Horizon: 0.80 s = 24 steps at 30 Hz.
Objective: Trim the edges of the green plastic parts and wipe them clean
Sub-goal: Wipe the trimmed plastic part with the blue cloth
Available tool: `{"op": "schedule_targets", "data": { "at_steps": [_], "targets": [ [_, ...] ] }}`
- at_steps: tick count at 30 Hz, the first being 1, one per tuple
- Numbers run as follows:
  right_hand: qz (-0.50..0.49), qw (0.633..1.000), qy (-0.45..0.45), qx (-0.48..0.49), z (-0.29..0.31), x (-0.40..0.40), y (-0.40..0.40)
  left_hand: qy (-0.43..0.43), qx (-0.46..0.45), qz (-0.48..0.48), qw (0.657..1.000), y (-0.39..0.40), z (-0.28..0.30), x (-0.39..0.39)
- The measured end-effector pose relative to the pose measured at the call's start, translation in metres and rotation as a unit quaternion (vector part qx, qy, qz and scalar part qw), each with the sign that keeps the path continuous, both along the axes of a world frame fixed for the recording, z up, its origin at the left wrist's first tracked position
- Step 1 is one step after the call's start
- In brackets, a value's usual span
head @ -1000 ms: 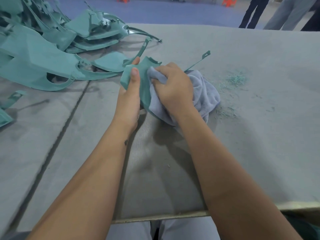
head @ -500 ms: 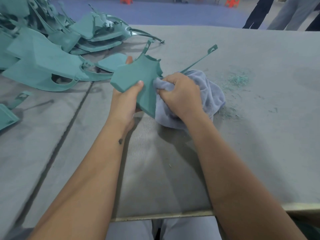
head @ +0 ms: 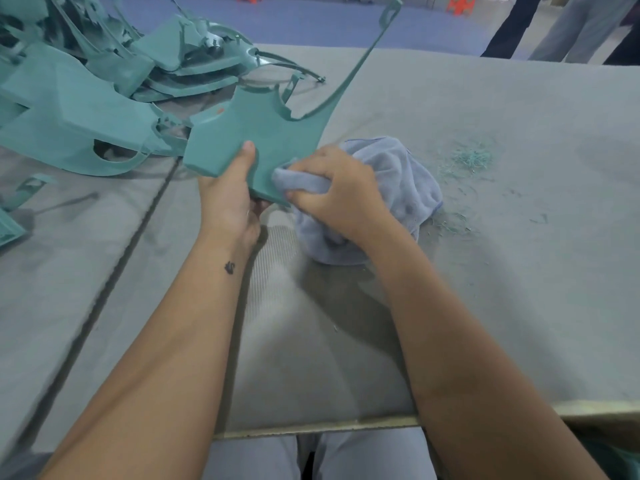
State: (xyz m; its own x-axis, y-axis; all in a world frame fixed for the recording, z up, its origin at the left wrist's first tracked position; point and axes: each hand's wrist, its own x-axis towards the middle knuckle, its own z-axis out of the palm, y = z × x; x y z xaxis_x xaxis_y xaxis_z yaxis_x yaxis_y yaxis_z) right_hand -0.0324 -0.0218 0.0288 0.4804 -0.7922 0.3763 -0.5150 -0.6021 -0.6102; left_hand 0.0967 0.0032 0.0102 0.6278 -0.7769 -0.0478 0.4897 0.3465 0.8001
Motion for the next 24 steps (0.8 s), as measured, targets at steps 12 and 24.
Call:
{"op": "schedule_targets", "data": {
  "at_steps": [12, 24],
  "targets": [
    [-0.154, 0.984, -0.085, -0.039, -0.010, -0.005, -0.031, 0.015, 0.054, -0.094, 0.994, 0.003, -0.004, 0.008],
    [-0.085, 0.954, -0.282, 0.048, -0.007, -0.013, -0.016, 0.072, 0.013, -0.143, 0.987, 0.006, -0.001, 0.009]
  ]
}}
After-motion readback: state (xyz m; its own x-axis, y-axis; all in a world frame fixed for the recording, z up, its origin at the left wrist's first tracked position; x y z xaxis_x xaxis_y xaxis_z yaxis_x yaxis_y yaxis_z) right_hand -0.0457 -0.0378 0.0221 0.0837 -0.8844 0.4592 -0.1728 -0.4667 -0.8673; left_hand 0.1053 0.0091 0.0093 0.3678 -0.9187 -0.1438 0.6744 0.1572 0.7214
